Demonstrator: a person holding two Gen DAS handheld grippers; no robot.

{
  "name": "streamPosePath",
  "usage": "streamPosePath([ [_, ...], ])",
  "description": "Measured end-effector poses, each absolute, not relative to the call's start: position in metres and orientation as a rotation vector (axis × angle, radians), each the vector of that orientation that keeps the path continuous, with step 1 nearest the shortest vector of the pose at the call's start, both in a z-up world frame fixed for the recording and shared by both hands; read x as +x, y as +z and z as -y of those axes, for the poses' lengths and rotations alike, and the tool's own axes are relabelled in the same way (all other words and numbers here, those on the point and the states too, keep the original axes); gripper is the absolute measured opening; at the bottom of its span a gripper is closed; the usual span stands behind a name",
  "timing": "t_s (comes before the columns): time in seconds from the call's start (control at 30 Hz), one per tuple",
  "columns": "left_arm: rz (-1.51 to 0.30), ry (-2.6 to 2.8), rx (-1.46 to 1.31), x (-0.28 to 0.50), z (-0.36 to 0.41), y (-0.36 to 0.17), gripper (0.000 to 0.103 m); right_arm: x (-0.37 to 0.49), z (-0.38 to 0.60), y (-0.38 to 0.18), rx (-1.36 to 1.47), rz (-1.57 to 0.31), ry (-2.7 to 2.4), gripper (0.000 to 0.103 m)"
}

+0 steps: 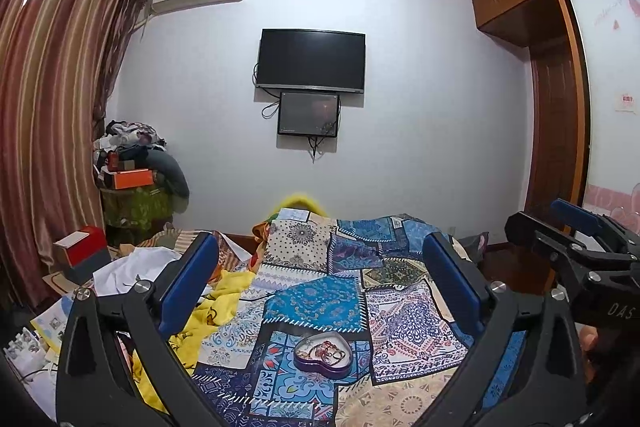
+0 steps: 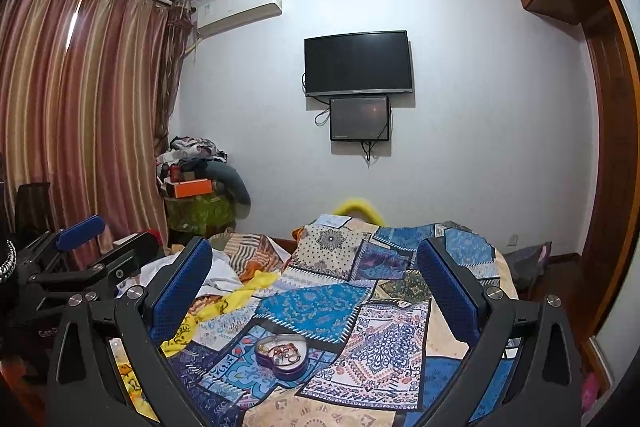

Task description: Organize jewelry

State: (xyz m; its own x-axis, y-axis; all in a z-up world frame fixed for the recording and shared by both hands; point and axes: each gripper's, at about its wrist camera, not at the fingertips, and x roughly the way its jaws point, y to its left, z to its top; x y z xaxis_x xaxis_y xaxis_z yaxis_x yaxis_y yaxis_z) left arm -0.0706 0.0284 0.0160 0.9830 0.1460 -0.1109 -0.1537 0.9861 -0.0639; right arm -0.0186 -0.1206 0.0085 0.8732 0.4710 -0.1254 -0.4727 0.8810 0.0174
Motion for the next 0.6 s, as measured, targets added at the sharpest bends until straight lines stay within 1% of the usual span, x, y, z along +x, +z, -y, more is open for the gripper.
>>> streamPosePath([
  [0.6, -0.137, 0.118, -0.068, -0.058, -0.031, 0.013, 0.102, -0.014, 0.121, 0.007, -0.003, -0.141, 0.491, 0.102],
])
